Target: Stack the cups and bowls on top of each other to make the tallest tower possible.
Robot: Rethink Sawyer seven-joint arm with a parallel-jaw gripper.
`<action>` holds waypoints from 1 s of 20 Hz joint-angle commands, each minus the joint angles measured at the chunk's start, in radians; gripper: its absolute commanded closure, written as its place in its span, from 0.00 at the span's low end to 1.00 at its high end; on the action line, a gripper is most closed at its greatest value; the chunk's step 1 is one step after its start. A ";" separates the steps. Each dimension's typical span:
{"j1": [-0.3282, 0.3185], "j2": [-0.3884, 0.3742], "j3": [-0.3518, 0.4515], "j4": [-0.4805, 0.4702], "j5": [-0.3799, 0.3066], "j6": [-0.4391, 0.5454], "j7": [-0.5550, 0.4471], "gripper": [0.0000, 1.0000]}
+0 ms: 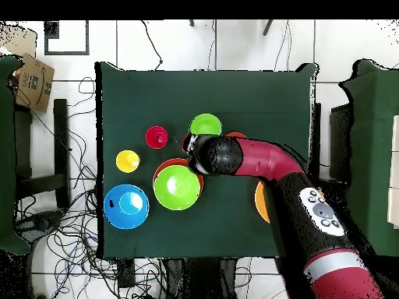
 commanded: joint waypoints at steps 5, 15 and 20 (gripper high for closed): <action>0.146 -0.093 -0.132 0.190 -0.032 -0.019 0.167 0.00; 0.185 -0.072 -0.192 0.219 -0.087 -0.025 0.071 0.00; 0.217 -0.042 -0.239 0.246 -0.119 -0.114 0.101 0.00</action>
